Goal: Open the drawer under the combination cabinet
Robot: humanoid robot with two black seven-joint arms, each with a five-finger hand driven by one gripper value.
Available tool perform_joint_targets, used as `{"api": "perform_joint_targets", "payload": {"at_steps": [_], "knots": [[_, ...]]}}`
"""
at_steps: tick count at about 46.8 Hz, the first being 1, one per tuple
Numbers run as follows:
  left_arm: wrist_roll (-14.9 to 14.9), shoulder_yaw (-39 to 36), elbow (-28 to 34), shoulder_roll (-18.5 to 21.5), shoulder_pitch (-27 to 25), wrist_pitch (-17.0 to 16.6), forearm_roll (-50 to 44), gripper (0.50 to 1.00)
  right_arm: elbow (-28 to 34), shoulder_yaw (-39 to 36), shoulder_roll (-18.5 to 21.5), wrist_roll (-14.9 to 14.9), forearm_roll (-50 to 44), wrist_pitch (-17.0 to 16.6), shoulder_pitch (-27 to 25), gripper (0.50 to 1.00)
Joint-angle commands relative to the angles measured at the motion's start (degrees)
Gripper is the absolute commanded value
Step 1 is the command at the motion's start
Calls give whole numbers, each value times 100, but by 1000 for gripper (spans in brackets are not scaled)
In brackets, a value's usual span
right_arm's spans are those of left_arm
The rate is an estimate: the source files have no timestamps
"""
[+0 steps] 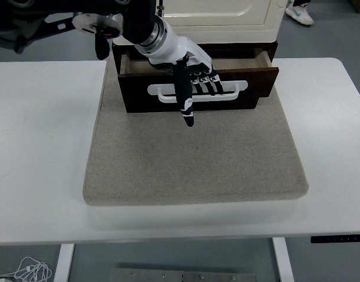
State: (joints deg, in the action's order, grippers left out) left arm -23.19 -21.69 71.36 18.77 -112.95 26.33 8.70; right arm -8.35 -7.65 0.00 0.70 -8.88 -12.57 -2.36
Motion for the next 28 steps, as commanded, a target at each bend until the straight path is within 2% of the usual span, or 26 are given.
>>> {"api": "perform_joint_targets", "payload": {"at_steps": [1,28], "knots": [[-1,7,1,4,-17,4,1,1000,0,0,0,0,1,0,8,926],[-10,122,10,57,-61,329,-8,1000,0,0,0,0,1,0,-1,926]]}}
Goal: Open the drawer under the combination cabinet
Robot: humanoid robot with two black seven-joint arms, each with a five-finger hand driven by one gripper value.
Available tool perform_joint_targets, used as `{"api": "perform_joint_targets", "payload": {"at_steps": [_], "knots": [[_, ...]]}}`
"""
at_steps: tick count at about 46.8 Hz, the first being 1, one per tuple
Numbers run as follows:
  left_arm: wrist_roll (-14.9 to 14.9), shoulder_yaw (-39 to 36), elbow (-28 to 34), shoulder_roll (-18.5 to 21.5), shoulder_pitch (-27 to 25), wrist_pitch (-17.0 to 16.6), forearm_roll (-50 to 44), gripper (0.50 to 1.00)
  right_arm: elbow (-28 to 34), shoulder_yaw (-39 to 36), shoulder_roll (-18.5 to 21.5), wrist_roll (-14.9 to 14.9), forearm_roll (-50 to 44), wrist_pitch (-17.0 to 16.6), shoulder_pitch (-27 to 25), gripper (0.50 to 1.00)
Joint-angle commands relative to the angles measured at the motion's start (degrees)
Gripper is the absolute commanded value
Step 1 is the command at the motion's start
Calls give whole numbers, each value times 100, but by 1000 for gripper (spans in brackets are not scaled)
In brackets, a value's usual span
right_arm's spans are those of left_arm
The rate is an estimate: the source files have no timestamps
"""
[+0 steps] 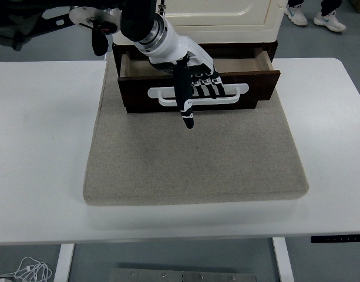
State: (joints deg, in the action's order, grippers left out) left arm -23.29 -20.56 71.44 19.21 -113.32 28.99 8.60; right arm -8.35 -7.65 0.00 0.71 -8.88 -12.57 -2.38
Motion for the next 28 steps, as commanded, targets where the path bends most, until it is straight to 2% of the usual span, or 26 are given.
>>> {"api": "perform_joint_targets", "payload": {"at_steps": [1,21,28], "knots": [[-9,8,2,13,-32,72,1,1000,0,0,0,0,1,0,9,926],[-79,570,-7,188,-128,432,-69,1000,0,0,0,0,1,0,1,926],[-36,1272,-51,285,-67,459,-69,1000,0,0,0,0,1,0,1,926]]}}
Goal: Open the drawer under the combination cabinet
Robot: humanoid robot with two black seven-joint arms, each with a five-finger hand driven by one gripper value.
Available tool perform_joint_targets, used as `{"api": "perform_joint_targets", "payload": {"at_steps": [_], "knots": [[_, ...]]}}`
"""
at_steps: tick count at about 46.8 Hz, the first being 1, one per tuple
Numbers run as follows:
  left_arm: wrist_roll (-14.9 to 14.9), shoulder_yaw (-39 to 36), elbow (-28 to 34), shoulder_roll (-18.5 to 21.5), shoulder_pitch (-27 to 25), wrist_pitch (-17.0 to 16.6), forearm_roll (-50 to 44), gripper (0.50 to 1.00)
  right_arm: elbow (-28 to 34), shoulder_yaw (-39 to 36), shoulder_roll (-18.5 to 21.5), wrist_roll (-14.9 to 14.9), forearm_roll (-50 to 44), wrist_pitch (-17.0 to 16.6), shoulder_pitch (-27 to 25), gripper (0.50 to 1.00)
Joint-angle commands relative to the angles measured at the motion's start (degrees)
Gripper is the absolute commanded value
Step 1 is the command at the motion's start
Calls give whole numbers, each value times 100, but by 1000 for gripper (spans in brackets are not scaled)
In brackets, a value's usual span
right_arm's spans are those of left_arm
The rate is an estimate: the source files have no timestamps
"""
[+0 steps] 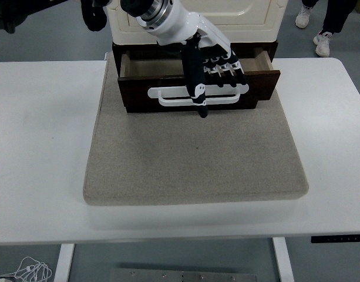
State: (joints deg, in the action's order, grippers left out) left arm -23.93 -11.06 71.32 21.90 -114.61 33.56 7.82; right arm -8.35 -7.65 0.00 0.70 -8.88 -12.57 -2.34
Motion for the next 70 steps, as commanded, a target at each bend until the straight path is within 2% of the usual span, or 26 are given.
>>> {"api": "perform_joint_targets", "payload": {"at_steps": [1,8,14,18,23,27,32,35,39,50,57,61,67,70], "knots": [[55,428,-57,16,79,-8,9,1000,0,0,0,0,0,0,-3,926],[161,1175,-232,7,202,-174,0,1000,0,0,0,0,0,0,-3,926],[336,1878,-426,-11,369,-666,9,1000,0,0,0,0,0,0,6,926],[600,2239,-540,-28,457,-1018,9,1000,0,0,0,0,0,0,-3,926],[1065,2634,-646,-19,475,-1422,0,1000,0,0,0,0,0,0,-3,926],[1452,2889,-725,-28,457,-1949,-18,1000,0,0,0,0,0,0,-3,926],[1804,3109,-997,-63,387,-2836,-158,1000,0,0,0,0,0,0,-3,926],[1892,3355,-1199,-72,317,-3355,-298,1000,0,0,0,0,0,0,-3,926],[1910,3724,-1480,-72,282,-3690,-404,1000,0,0,0,0,0,0,6,926],[1910,4770,-2868,-11,361,-3699,-422,1000,0,0,0,0,0,0,-3,926],[1910,5254,-3826,7,492,-3550,-466,1000,0,0,0,0,0,0,-3,926],[1910,5377,-4161,86,729,-3182,-553,1000,0,0,0,0,0,0,-3,926],[1910,5430,-4451,648,975,-2329,-834,1000,0,0,0,0,0,0,-3,926],[1910,5439,-4671,701,1125,-2126,-1150,1000,0,0,0,0,0,0,-3,926]]}}
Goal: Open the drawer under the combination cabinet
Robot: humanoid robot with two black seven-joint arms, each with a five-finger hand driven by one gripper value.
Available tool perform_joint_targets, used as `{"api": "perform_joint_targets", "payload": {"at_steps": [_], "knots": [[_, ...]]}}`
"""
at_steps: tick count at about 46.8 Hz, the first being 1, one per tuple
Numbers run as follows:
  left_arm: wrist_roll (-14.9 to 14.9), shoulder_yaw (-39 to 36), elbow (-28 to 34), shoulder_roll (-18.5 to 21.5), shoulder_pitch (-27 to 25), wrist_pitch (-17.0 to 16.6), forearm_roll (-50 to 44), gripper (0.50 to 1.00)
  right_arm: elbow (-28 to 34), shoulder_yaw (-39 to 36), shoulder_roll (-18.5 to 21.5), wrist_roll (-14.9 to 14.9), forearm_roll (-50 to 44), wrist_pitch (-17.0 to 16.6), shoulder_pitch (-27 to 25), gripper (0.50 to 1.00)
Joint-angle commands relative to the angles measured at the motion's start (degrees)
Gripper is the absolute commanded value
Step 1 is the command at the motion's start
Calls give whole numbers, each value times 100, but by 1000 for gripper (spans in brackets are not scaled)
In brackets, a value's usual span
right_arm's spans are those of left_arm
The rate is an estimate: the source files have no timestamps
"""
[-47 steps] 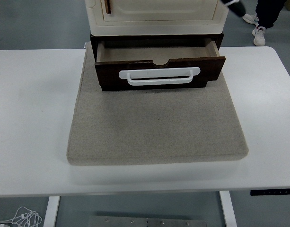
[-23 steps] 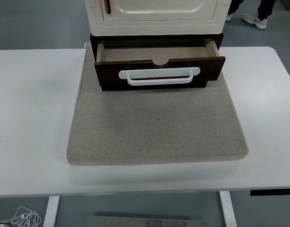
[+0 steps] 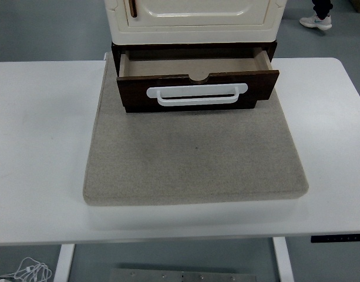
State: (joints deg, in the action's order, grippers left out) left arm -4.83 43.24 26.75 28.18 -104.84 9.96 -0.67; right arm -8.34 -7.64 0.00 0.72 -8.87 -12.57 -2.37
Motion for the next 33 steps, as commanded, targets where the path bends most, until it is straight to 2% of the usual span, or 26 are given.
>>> {"api": "perform_joint_targets", "payload": {"at_steps": [1,7,13,28,33], "knots": [[0,9,-293,82,217,304,-389,1000,0,0,0,-1,-1,0,0,926],[-18,9,-732,108,569,497,-636,1000,0,0,0,-1,-1,0,0,926],[-35,44,-1005,91,886,550,-654,1000,0,0,0,-1,-1,0,0,926],[-149,88,-1006,12,1931,524,-1014,1000,0,0,0,-1,-1,0,0,926],[-220,88,-997,-32,2265,542,-1418,1000,0,0,0,-1,-1,0,0,926]]}}
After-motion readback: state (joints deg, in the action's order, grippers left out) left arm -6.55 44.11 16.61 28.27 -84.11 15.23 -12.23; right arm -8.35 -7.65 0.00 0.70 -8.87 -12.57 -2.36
